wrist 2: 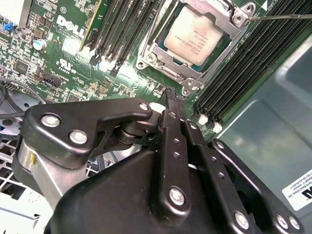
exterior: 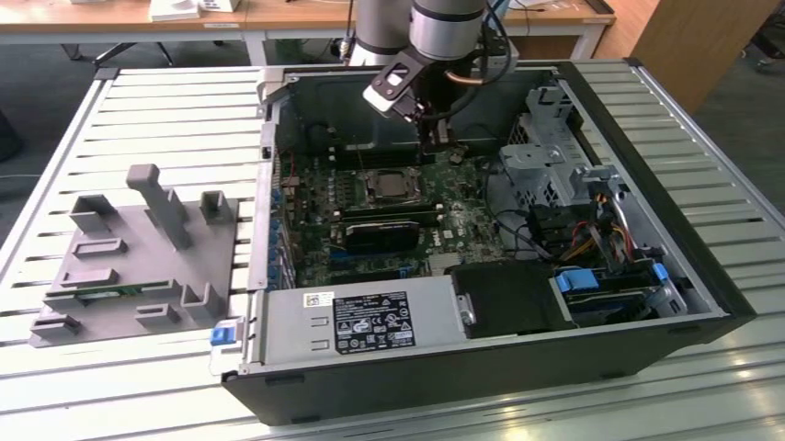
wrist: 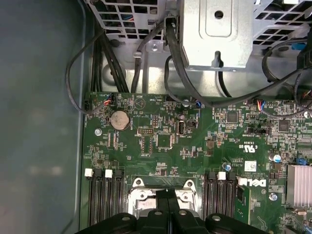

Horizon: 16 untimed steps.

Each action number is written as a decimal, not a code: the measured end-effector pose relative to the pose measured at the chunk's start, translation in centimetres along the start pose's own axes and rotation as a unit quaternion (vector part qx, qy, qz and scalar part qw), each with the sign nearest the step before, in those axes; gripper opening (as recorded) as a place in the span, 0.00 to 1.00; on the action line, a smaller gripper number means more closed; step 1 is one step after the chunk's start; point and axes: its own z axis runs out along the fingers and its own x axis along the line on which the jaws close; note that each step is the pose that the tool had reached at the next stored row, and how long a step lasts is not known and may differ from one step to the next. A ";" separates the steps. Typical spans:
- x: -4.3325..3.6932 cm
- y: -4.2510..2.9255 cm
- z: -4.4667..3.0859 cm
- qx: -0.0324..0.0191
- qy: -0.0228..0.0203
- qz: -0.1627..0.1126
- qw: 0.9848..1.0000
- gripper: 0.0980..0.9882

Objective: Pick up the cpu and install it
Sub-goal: 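Close the cpu cover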

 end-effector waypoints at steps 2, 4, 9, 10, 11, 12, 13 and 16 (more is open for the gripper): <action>0.00 -0.10 0.01 0.000 0.000 0.000 1.000 0.01; 0.01 -0.27 0.02 0.000 0.000 0.000 1.000 0.01; 0.01 -0.99 0.04 0.000 0.000 0.000 1.000 0.01; -0.03 -1.10 0.05 0.000 0.000 0.000 1.000 0.01; -0.09 -1.20 0.06 0.000 0.000 0.000 1.000 0.01; -0.15 -1.29 0.07 0.000 0.000 0.000 1.000 0.01; -0.25 -1.39 0.08 0.000 0.000 0.000 1.000 0.01; -0.51 -1.67 0.12 0.000 0.000 0.000 1.000 0.01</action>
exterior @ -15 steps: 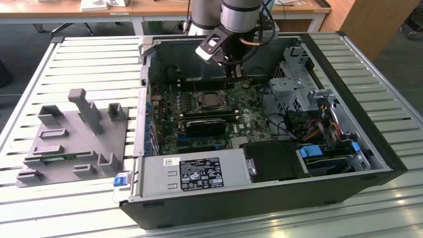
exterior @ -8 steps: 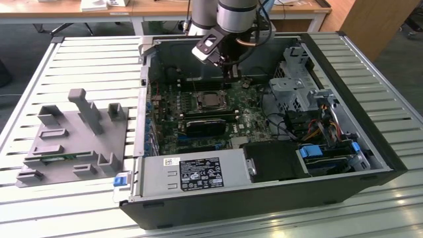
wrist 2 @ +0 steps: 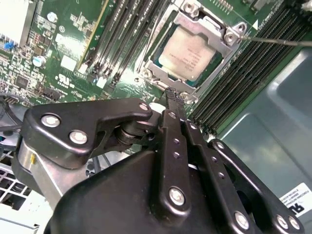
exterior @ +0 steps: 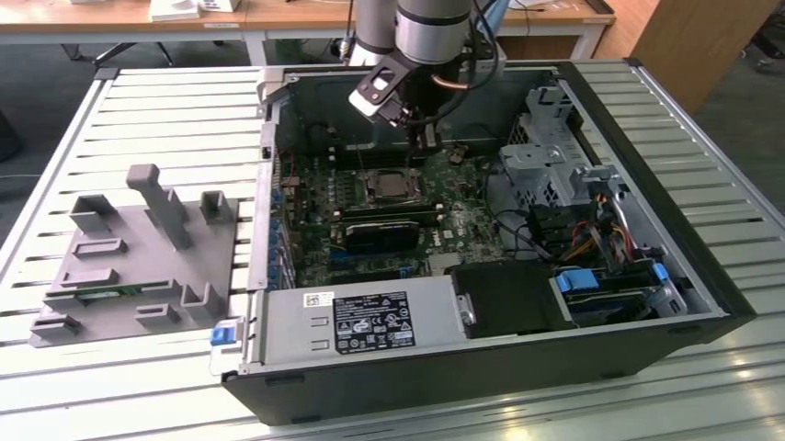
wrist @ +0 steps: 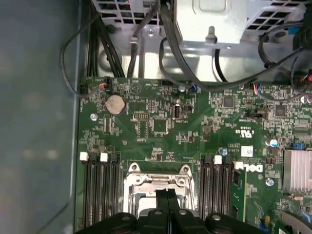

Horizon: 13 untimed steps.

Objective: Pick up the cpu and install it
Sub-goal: 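Close the cpu cover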

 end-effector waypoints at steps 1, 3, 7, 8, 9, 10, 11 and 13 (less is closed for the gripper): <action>-0.03 -0.11 0.01 0.000 0.000 0.000 1.000 0.01; -0.06 -0.30 0.05 0.000 0.000 0.000 1.000 0.01; -0.07 -0.83 0.13 0.000 0.000 0.000 1.000 0.01; -0.06 -1.04 0.20 0.000 0.000 0.000 1.000 0.01; -0.06 -1.08 0.22 0.000 0.000 0.000 1.000 0.01; -0.06 -1.14 0.25 0.000 0.000 0.000 1.000 0.01; -0.06 -1.25 0.29 0.000 0.000 0.000 1.000 0.01; -0.06 -1.51 0.35 0.000 0.000 0.000 1.000 0.01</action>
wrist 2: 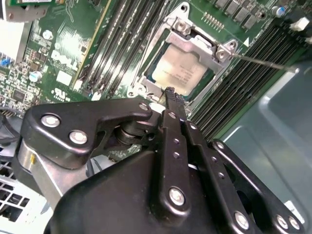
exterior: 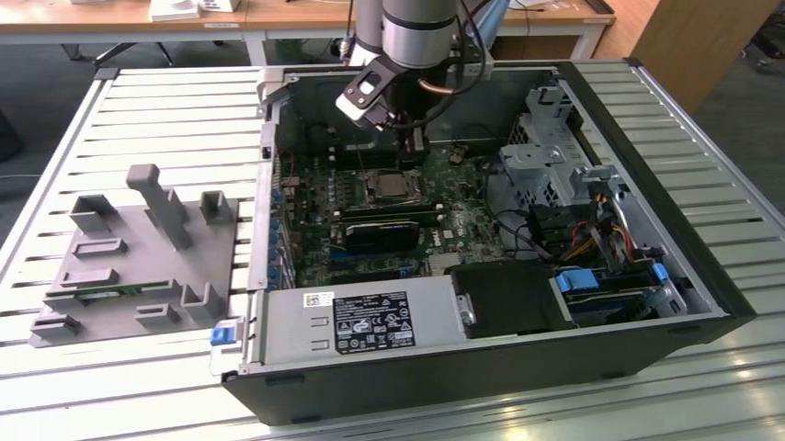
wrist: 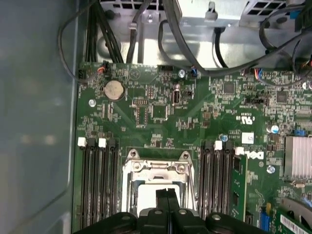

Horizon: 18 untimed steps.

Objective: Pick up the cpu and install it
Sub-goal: 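Close the cpu cover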

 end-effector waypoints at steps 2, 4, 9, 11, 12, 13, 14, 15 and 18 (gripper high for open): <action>0.00 -0.17 0.04 0.000 0.000 0.000 1.000 0.01; 0.01 -0.34 0.09 0.000 0.000 0.000 1.000 0.01; 0.01 -0.77 0.30 0.000 0.000 0.000 1.000 0.01; 0.01 -0.81 0.40 0.000 0.000 0.000 1.000 0.01; 0.01 -0.83 0.47 0.000 0.000 0.000 1.000 0.01; 0.01 -0.84 0.52 0.000 0.000 0.000 1.000 0.01; 0.01 -0.85 0.57 0.000 0.000 0.000 1.000 0.01; 0.01 -0.85 0.61 0.000 0.000 0.000 1.000 0.01; 0.01 -0.87 0.69 0.000 0.000 0.000 1.000 0.01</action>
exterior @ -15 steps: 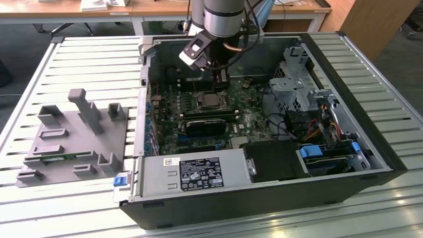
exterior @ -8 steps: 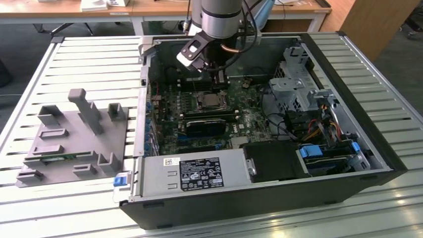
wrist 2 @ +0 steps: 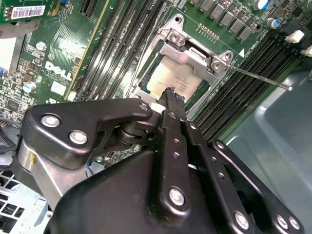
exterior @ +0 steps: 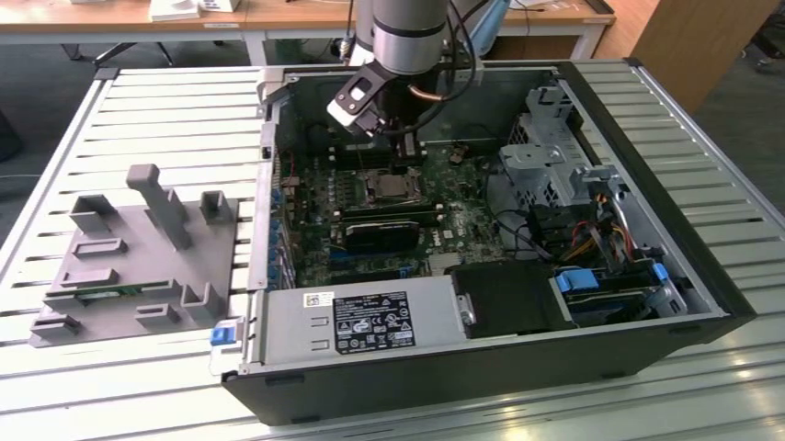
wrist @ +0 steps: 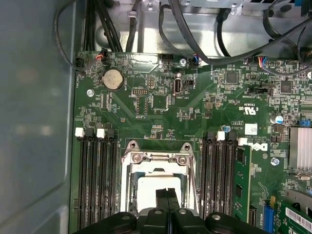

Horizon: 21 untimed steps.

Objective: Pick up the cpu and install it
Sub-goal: 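Close the cpu cover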

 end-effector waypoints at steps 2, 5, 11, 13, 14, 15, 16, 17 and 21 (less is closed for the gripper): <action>-0.02 -0.01 0.06 0.000 0.000 0.000 1.000 0.01; -0.10 -0.03 0.18 0.000 0.000 0.000 1.000 0.01; -0.16 -0.20 0.37 0.000 0.000 0.000 1.000 0.01; -0.15 -0.30 0.41 0.000 0.000 0.000 1.000 0.01; -0.15 -0.36 0.43 0.000 0.000 0.000 1.000 0.01; -0.15 -0.42 0.46 0.000 0.000 0.000 1.000 0.01; -0.15 -0.47 0.50 0.000 0.000 0.000 1.000 0.01; -0.14 -0.52 0.54 0.000 0.000 0.000 1.000 0.01; -0.15 -0.57 0.78 0.000 0.000 0.000 1.000 0.01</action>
